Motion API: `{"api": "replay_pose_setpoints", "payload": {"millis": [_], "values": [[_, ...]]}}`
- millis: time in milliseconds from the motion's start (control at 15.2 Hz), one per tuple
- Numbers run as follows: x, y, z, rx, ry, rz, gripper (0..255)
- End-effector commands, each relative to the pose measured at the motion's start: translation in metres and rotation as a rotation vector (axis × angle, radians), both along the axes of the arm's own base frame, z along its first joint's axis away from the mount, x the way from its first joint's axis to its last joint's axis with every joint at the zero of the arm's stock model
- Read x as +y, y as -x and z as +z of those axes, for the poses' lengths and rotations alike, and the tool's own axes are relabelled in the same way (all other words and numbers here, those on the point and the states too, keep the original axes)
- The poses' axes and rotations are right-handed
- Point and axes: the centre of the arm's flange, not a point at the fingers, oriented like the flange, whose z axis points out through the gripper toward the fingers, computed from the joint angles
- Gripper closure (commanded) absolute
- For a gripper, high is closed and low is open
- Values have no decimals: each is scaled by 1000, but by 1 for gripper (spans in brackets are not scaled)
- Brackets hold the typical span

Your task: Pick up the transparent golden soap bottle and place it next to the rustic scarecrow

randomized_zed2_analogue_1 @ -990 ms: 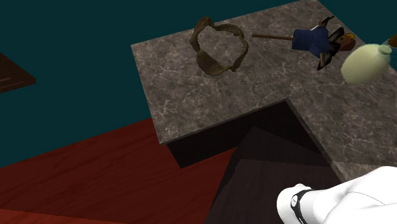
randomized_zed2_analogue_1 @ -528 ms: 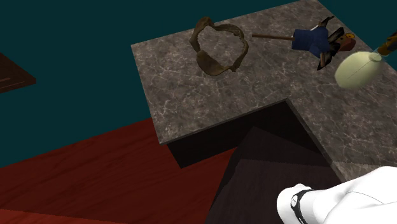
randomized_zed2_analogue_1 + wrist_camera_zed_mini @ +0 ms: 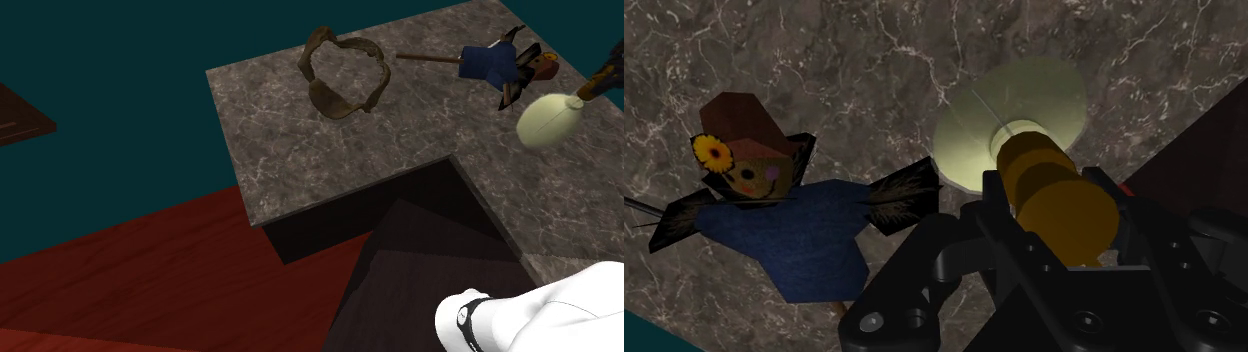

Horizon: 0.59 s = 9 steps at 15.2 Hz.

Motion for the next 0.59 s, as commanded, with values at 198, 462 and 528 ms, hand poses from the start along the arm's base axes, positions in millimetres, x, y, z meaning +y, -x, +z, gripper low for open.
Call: {"api": "replay_pose_setpoints", "payload": {"millis": [198,462,528], "values": [[1,-1,-24,0,1,0,255],[1,-1,-24,0,1,0,255],[1,-1,-24,0,1,0,255]]}}
